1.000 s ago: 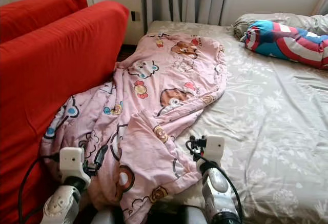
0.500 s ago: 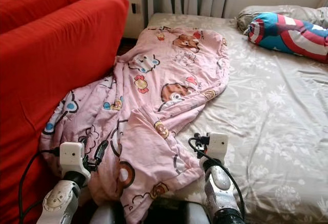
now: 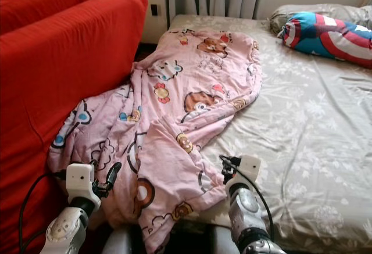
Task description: Clean up the room
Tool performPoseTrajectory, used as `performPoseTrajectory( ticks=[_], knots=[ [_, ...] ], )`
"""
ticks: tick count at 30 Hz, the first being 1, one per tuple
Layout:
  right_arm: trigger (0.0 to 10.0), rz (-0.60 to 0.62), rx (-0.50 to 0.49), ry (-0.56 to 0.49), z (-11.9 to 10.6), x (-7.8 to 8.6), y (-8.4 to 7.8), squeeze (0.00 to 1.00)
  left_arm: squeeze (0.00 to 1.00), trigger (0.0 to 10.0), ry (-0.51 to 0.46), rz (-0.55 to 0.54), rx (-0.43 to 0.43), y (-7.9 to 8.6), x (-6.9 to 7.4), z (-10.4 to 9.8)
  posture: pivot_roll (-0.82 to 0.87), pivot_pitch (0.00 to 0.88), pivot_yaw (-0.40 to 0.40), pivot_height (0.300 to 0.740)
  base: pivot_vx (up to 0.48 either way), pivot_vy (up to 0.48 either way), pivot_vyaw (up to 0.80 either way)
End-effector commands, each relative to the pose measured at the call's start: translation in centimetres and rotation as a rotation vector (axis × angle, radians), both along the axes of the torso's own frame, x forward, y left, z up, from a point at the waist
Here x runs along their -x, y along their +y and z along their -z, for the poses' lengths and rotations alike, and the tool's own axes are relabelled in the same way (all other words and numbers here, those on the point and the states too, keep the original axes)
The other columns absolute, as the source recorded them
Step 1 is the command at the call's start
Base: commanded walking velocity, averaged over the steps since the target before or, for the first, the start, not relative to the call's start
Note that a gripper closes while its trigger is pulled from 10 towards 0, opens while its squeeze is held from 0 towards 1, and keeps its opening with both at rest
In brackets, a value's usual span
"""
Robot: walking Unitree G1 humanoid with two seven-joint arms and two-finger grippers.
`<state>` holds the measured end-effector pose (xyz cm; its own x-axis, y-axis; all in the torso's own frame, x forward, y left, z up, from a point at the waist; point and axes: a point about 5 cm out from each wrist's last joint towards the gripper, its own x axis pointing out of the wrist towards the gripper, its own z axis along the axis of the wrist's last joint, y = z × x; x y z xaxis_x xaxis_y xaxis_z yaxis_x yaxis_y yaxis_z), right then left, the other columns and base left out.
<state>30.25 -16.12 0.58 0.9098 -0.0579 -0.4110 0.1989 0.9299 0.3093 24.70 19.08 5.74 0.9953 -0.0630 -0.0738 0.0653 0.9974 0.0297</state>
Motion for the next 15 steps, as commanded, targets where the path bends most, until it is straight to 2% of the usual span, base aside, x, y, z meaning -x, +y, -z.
performPoseTrajectory(
  ticks=[1,4,15],
  knots=[
    [10.0,-0.008,0.006,0.02,0.0,-0.2,0.3,1.0,0.0,10.0,-0.008,0.014,-0.017,0.2,0.1,-0.4,0.08,0.1,0.016,0.608,0.0,0.0,0.0],
    [10.0,-0.02,0.018,0.038,0.1,-0.2,0.5,1.0,0.0,10.0,-0.006,0.014,-0.023,0.5,0.4,-0.6,0.08,0.113,0.019,0.608,0.0,0.0,0.0],
    [10.0,0.062,0.041,0.069,0.4,0.2,-1.3,1.0,0.0,10.0,0.006,0.023,-0.031,0.6,1.4,-1.0,0.1,0.186,0.037,0.608,0.0,0.0,0.0]
  ],
)
